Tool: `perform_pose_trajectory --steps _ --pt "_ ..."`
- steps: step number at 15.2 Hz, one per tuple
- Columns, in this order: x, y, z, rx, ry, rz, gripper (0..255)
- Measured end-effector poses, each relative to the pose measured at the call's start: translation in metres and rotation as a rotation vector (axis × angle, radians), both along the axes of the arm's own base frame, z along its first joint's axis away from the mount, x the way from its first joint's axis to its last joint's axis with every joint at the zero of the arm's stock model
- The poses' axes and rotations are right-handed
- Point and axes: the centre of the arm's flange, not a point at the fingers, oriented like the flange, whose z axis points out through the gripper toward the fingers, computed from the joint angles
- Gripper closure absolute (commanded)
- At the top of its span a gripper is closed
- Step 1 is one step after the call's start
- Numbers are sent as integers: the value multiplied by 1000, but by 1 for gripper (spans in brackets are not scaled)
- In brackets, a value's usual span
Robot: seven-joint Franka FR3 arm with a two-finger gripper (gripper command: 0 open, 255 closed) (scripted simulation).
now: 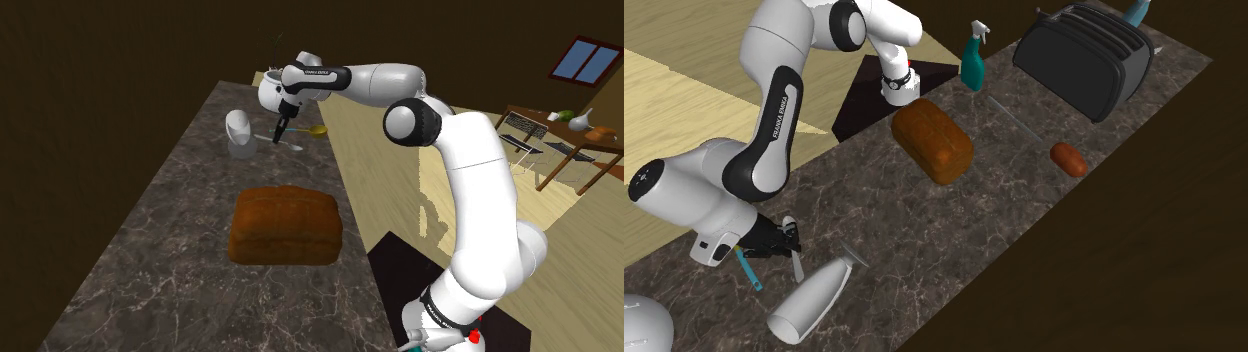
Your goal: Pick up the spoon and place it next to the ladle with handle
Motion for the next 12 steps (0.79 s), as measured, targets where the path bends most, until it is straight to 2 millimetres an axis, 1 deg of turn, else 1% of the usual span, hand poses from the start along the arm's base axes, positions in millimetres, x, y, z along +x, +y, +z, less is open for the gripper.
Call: perform_pose_trajectory --steps 1,7,8,10,11,12 --pt "0 0 0 0 0 0 0" --pt "0 0 0 0 0 0 0" --pt "-2 -1 6 0 0 0 0" --pt "-1 -10 26 0 -1 0 0" --pt "-2 -12 37 0 -1 0 0" --pt "-4 -12 43 0 -1 0 0"
